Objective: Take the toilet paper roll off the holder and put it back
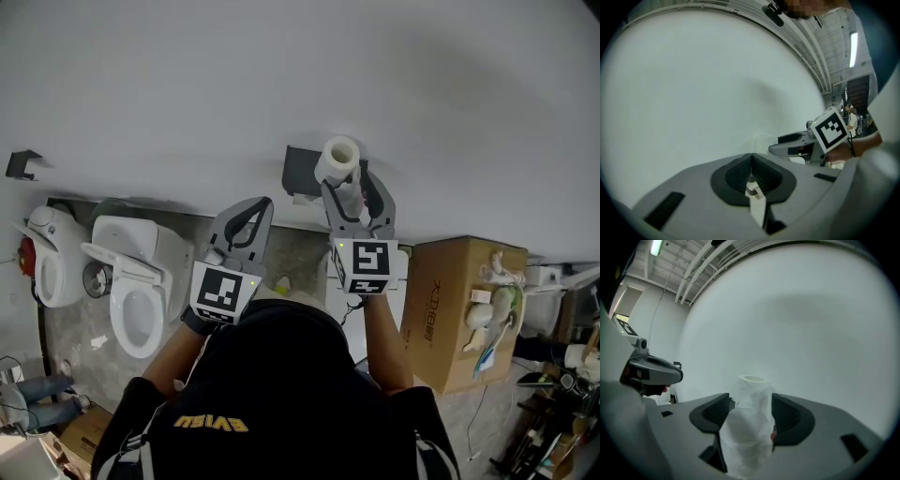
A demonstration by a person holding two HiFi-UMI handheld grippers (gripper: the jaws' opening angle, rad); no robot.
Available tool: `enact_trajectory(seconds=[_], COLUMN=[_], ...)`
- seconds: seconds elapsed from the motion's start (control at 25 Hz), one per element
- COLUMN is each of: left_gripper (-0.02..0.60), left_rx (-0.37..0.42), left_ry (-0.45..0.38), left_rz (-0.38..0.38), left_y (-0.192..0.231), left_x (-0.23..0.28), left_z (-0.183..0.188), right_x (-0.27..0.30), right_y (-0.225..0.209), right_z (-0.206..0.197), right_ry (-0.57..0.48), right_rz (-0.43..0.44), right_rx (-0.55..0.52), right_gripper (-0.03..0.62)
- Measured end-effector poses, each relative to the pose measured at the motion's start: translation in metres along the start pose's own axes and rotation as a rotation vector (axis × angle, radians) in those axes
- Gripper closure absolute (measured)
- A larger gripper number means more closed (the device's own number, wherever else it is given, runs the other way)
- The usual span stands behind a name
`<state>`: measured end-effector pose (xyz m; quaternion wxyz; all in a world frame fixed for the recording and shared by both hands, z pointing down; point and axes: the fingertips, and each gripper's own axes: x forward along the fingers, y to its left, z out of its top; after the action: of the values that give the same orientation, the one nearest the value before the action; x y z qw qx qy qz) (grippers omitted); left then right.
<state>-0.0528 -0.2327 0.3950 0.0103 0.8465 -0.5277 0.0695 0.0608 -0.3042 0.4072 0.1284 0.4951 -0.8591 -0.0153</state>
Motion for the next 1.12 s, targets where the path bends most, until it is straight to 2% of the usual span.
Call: enact_trajectory(seconds=[0.2,0.36,0.6,0.8,1.12], left_gripper=[0.569,0.569,0.569,0.569,0.569], left_rx=[-0.02,-0.057,-0.013,-0.018,0.003], left_ry=[-0.012,-0.083,-0.087,-0.063,-0.101], left_rz=[-0.026,-0.032,-0.007,0.001,0.013], left_y=[-0.006,-0.005,0.001,0.0,-0.012], left_x=[-0.021,-0.042,-0.066,-0.09,-0.124], left_z=[-0.001,0.011,0.009,0.0,0.011], right_x=[-0.021,-0.048,-0.093,-0.13,-0.169], right_y=[0.01,0.02,0.037,0.048,0.06], right_z=[0.003,0.01,0.012,0.011,0.017], right_ry=[0.003,0.002,0.019,0.021,-0.007], right_rz=[-0.025,-0.045,-0.082,-0.12,-0.149], right_rx=[0.005,0.017,0.026,0.04,0.056], right_gripper=[0.31,0.31,0.312,0.312,0.318])
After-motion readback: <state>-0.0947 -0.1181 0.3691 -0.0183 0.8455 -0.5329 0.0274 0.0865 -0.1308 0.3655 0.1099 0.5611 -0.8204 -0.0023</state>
